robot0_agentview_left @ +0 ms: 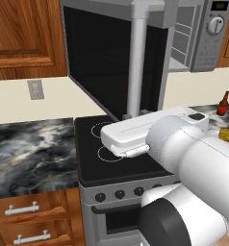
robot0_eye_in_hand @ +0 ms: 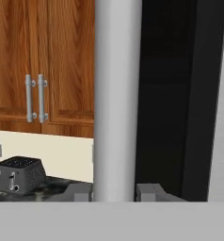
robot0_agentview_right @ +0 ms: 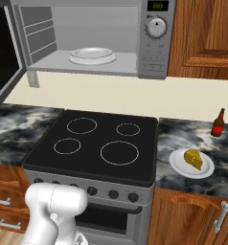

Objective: Pick the cheese from the counter and place it in the microwave. Then turn on the microwave.

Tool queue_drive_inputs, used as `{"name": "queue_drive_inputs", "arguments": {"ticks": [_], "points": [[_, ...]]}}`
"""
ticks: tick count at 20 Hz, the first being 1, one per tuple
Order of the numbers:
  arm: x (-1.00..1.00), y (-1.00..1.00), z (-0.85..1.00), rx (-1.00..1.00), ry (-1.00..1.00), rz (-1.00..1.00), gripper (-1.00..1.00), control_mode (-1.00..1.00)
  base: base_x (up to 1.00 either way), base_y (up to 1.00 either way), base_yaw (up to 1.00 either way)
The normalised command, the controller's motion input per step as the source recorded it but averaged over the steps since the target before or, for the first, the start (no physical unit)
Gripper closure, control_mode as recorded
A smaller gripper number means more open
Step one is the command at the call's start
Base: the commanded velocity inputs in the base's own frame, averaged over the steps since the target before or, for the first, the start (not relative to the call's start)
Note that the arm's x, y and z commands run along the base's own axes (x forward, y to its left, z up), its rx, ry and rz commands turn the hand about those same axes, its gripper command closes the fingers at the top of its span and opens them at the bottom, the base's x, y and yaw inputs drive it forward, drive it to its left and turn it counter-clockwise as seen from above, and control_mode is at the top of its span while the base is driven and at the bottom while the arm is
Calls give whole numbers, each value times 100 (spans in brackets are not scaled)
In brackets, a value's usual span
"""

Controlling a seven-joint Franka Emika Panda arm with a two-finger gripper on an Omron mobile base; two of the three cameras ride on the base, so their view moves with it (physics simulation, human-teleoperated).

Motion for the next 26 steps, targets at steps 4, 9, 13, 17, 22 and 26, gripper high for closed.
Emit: {"name": "queue_drive_inputs", "arguments": {"ticks": [4,9,13,17,22,26], "points": [[0,0,0,0,0,0,-100,-100,0,0,0],[-1,0,0,0,0,0,-100,-100,0,0,0],[-22,0,0,0,0,0,-100,-100,0,0,0],[-39,0,0,0,0,0,-100,-100,0,0,0],[-48,-1,0,0,0,0,-100,-100,0,0,0],[-57,-9,0,0,-1,-2,-100,-100,0,0,0]]}}
